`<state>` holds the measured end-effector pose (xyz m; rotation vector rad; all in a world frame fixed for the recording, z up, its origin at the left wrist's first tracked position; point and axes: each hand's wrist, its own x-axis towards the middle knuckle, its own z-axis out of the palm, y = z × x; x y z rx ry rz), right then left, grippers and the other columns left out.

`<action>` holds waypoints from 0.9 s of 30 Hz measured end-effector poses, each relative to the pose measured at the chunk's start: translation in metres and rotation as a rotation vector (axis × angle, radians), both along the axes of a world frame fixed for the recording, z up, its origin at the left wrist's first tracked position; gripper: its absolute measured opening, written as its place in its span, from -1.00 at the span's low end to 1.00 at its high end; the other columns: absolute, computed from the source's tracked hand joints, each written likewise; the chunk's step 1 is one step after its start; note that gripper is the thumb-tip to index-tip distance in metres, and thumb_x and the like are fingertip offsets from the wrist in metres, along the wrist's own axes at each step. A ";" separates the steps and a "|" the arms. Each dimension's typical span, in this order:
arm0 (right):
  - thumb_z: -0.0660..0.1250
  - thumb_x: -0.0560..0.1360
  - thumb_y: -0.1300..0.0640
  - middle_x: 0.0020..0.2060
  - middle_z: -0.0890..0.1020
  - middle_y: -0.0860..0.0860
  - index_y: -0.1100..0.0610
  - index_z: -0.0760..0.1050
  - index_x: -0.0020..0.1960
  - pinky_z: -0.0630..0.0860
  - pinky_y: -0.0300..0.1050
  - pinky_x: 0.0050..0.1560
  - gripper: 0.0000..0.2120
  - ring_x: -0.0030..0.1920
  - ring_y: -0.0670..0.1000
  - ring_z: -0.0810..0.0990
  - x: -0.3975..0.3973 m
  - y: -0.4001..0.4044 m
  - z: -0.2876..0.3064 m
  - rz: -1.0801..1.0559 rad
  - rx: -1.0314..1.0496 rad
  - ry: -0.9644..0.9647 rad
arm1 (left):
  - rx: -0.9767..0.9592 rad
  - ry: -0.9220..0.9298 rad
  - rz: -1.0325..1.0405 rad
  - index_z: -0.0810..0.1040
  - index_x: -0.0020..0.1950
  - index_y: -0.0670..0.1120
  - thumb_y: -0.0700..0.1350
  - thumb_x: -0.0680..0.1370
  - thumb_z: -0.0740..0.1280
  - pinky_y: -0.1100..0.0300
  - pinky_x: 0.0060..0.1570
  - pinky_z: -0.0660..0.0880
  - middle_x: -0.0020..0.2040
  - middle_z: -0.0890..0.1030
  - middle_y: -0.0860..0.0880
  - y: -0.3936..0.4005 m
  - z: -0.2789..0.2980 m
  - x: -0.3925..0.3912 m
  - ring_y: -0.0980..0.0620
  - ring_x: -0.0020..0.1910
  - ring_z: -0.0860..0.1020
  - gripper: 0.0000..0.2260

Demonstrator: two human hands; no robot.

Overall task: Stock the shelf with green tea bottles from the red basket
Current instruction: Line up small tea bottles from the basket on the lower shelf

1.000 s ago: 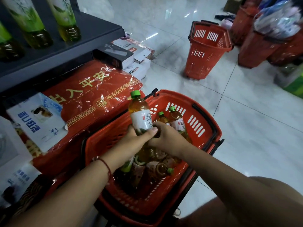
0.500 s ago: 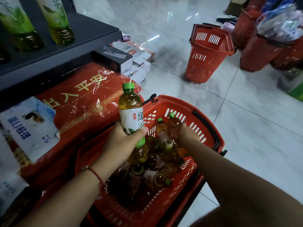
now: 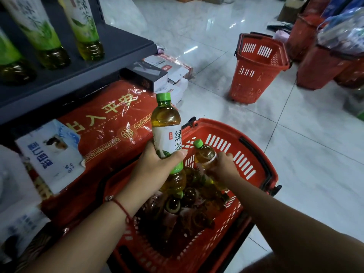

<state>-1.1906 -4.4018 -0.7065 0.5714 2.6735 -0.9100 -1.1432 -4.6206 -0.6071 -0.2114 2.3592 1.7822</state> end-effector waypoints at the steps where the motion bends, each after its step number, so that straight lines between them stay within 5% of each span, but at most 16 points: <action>1: 0.54 0.39 0.11 0.25 0.38 0.08 0.12 0.36 0.32 0.58 -0.01 0.13 -0.42 0.12 0.09 0.52 0.003 -0.003 0.009 0.005 -0.096 0.021 | 0.001 0.012 -0.003 0.47 0.21 0.10 0.11 0.44 0.50 0.23 -0.14 0.50 0.04 0.62 0.13 -0.003 0.004 0.002 0.15 0.01 0.61 -0.59; 6: 0.48 0.41 0.34 -0.07 0.68 -0.01 0.13 0.45 0.20 0.55 -0.35 -0.22 -0.58 -0.11 -0.06 0.67 0.036 -0.031 0.082 0.132 -0.548 0.136 | -0.027 0.057 -0.002 0.48 0.21 0.12 0.08 0.45 0.51 0.30 -0.14 0.46 0.03 0.63 0.16 -0.032 0.023 0.027 0.21 0.00 0.60 -0.62; 12: 0.55 0.32 0.02 0.04 0.71 0.13 0.16 0.51 0.27 0.63 0.01 0.00 -0.43 0.02 0.13 0.71 0.082 -0.070 0.160 0.110 -1.056 0.119 | 0.141 -0.047 0.108 0.55 0.13 0.12 0.19 0.38 0.51 0.06 0.11 0.56 0.02 0.71 0.07 -0.082 0.046 0.071 0.08 0.02 0.67 -0.61; 17: 0.44 0.38 -0.26 -0.30 0.66 0.18 0.25 0.57 0.08 0.61 0.05 -0.16 -0.42 -0.31 0.14 0.66 0.107 -0.126 0.190 -0.233 -1.433 -0.276 | 0.261 -0.082 0.303 0.58 0.20 0.09 0.34 0.09 0.55 -0.16 0.21 0.54 0.05 0.72 0.02 -0.120 0.049 0.099 -0.04 0.08 0.67 -0.26; 22: 0.49 0.41 0.03 -0.19 0.68 0.19 0.23 0.51 0.16 0.62 0.06 -0.10 -0.58 -0.21 0.17 0.66 0.112 -0.174 0.196 -0.115 -1.298 -0.330 | 0.309 -0.047 0.370 0.57 0.22 0.09 0.36 0.13 0.54 -0.19 0.23 0.52 0.08 0.71 -0.02 -0.152 0.050 0.119 -0.09 0.11 0.66 -0.27; 27: 0.57 0.36 0.21 -0.07 0.70 0.13 0.13 0.50 0.15 0.66 -0.07 -0.18 -0.57 -0.14 0.11 0.69 0.107 -0.222 0.189 0.179 -0.932 -0.019 | 0.396 0.011 0.370 0.56 0.24 0.07 0.17 0.30 0.59 -0.14 0.19 0.55 0.07 0.72 -0.05 -0.182 0.061 0.128 -0.09 0.07 0.69 -0.45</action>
